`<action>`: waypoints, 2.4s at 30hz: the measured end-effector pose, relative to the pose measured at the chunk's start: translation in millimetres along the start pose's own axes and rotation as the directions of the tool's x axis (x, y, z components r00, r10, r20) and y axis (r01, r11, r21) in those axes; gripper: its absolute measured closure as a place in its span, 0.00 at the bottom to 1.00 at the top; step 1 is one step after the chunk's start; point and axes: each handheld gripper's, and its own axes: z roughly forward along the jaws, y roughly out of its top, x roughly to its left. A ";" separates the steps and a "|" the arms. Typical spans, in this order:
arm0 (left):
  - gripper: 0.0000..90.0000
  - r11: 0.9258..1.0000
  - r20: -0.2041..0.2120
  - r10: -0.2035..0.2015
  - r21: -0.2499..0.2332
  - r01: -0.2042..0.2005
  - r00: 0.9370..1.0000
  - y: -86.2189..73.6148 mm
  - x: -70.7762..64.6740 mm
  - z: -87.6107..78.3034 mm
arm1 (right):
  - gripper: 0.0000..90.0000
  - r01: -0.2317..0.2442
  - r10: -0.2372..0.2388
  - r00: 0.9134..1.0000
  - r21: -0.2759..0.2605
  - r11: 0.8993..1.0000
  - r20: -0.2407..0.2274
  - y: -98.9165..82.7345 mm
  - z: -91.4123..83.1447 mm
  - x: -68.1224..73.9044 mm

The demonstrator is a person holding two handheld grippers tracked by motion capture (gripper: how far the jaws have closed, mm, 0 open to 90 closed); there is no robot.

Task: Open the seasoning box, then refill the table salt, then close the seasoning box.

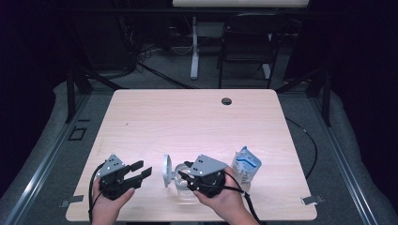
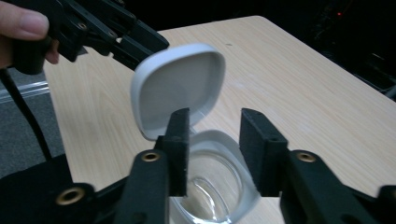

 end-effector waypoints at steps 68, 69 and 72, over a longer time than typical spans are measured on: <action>0.57 1.000 -0.072 -0.021 -0.002 0.021 0.997 -3.0 13.8 -2.3 | 0.61 -0.258 0.259 0.964 -0.023 0.966 0.059 -102.3 -103.0 -57.1; 0.57 1.000 -0.074 -0.021 -0.003 0.021 0.997 -2.9 13.8 -2.7 | 0.61 -0.256 0.257 0.965 -0.022 0.966 0.058 -102.8 -103.5 -57.6; 0.57 1.000 -0.076 -0.022 -0.007 0.021 0.997 -2.9 13.9 -2.9 | 0.60 -0.251 0.252 0.966 -0.026 0.968 0.053 -104.0 -104.7 -58.0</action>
